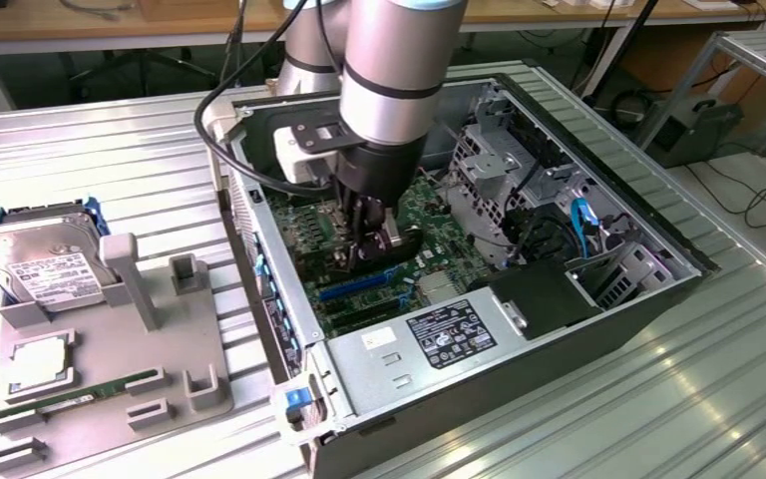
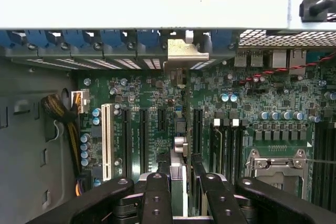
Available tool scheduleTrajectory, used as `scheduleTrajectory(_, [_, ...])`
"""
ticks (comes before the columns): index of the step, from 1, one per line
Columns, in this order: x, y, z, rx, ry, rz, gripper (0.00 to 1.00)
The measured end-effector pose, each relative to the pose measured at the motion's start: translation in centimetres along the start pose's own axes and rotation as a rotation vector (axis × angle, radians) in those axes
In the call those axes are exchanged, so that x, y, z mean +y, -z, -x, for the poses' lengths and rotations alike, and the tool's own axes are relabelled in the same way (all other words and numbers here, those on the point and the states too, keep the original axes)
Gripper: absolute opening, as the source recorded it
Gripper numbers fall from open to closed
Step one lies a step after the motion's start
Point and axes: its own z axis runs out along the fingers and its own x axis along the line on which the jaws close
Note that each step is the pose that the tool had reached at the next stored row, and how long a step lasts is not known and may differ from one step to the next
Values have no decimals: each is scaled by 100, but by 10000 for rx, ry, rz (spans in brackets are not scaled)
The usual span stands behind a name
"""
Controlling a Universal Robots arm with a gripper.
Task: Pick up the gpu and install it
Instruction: 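Insert the gpu into the slot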
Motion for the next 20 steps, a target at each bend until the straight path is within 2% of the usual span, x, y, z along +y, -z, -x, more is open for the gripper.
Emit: scheduleTrajectory(20, [35, -121, 0, -1, 0, -1, 27])
